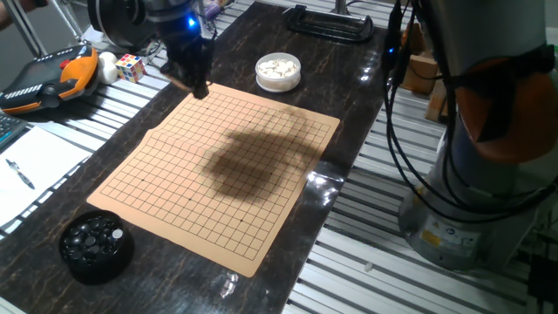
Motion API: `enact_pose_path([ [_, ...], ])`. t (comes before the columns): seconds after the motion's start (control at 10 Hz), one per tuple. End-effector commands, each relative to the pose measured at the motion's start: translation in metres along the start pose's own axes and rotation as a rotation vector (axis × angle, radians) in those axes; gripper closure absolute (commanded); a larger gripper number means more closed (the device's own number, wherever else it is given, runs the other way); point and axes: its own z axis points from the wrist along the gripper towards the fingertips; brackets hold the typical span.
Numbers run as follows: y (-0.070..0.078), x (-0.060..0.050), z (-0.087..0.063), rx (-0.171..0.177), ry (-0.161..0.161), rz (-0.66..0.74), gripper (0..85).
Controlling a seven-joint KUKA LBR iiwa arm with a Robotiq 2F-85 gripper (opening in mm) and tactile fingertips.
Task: Play the first move as black on the 3-4 point in the upper right corner of the Go board
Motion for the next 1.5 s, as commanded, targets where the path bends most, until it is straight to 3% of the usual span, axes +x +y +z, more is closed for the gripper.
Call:
enact_pose_path([
  [0.0,0.107,0.018,0.003,-0.003,-0.003,0.089,84.3],
  [0.1,0.117,0.021,0.005,0.001,-0.002,0.111,84.3],
  [0.3,0.123,0.02,0.013,-0.008,-0.019,0.135,84.3],
  [1.4,0.118,0.01,0.019,-0.002,-0.022,0.129,84.3],
])
